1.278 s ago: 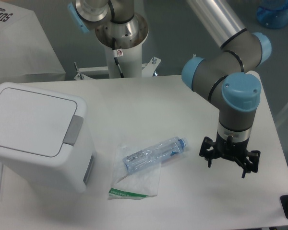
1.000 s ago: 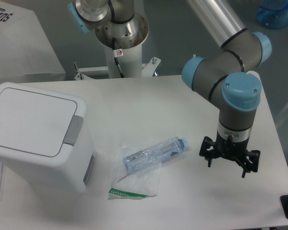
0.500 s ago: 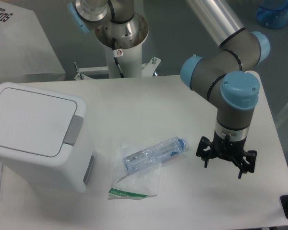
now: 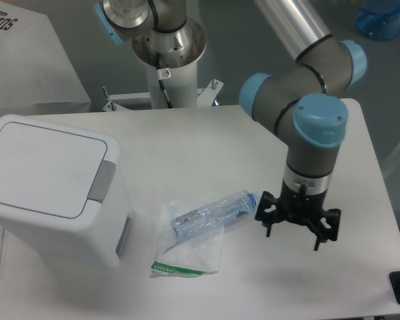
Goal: Open the trash can
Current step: 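Move the gripper over to the trash can lid edge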
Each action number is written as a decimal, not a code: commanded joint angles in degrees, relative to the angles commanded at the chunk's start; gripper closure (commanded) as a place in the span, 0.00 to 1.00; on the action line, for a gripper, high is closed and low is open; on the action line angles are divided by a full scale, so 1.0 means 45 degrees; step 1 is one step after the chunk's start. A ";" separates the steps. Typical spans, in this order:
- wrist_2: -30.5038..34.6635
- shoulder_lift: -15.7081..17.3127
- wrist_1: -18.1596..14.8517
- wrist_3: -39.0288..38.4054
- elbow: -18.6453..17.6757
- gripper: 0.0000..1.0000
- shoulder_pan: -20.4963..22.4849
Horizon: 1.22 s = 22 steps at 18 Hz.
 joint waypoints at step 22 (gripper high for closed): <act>-0.4689 0.4158 0.0019 -0.5003 -0.2048 0.00 -0.1778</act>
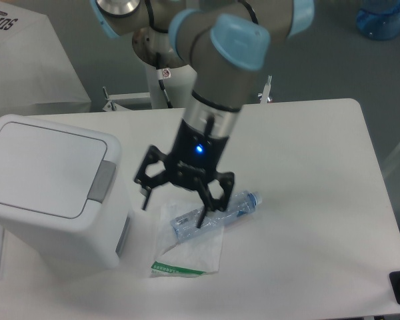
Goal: Open the trash can
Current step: 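Move the gripper over to the trash can lid edge, then push the gripper against the lid edge to flip the lid up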
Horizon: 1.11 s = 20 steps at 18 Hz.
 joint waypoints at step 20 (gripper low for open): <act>0.0215 -0.0153 0.0508 0.0058 -0.0881 0.00 -0.0314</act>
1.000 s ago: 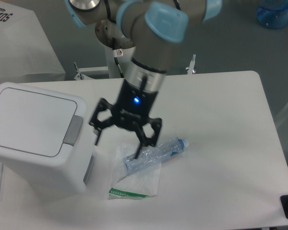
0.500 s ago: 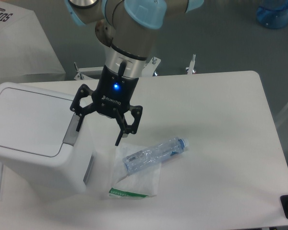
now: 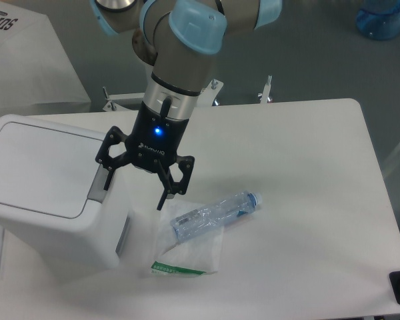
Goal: Open the trash can
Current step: 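Push the gripper against the lid edge to flip the lid up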
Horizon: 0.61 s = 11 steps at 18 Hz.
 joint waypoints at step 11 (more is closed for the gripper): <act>0.0156 0.0020 0.0000 -0.0039 -0.0119 0.00 -0.0156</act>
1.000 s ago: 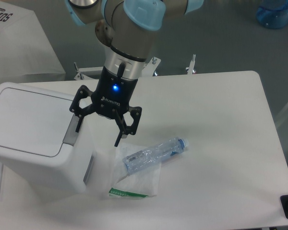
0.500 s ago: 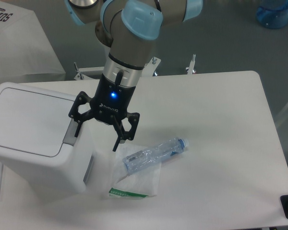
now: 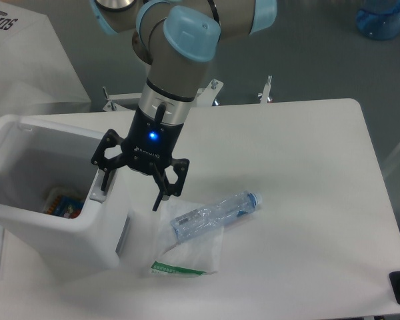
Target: Open the trash can
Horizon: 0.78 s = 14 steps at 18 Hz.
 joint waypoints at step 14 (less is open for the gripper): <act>0.0621 -0.1500 0.0059 0.0330 0.1758 0.00 0.1442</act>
